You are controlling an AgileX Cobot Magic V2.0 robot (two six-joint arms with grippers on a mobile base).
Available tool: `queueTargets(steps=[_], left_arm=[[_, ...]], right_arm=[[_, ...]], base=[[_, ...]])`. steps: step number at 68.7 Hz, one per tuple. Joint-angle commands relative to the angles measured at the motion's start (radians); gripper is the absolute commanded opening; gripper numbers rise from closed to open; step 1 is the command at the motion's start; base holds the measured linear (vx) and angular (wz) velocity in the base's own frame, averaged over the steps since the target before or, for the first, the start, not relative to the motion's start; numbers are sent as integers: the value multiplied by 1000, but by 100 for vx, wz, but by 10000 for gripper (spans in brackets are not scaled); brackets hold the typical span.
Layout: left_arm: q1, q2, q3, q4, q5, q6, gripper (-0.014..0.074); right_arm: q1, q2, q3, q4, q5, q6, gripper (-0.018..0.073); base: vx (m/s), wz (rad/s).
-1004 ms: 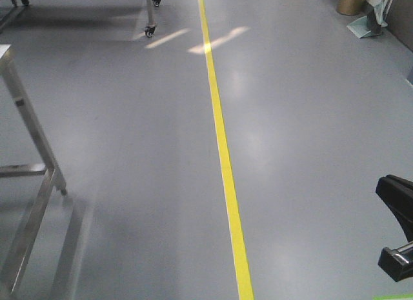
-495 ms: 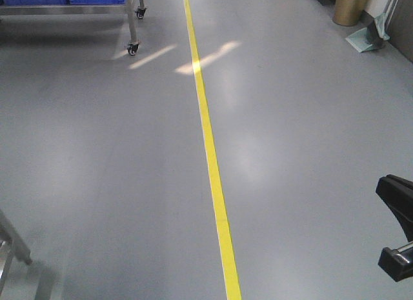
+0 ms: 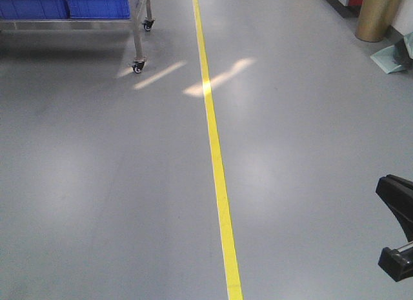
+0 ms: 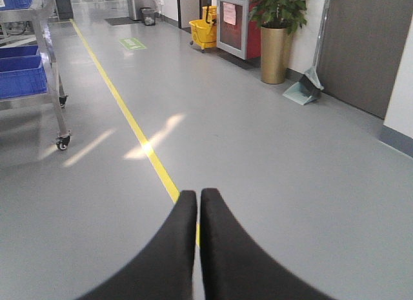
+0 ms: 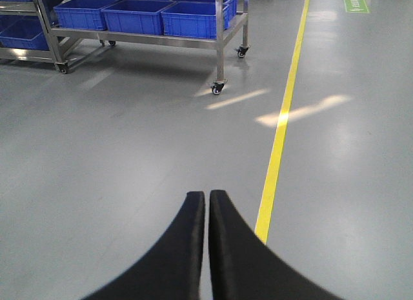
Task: Move and align brake pads A on conveyor
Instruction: 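Drive the base along the yellow floor line, then drive up to the steel table under the blue bins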
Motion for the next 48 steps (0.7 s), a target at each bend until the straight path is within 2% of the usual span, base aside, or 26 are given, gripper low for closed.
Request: queueTargets(steps=[1, 21, 48], left_arm=[[-5, 12, -24, -8, -74, 1, -6], [-5, 12, -24, -8, -74, 1, -6], [-5, 12, -24, -8, -74, 1, -6]], right_arm=[[-4, 3, -29, 1, -74, -9, -8], [-4, 3, -29, 1, -74, -9, -8], [-4, 3, -29, 1, -73, -9, -8]], base=[[50, 7], [40, 6], [27, 9]])
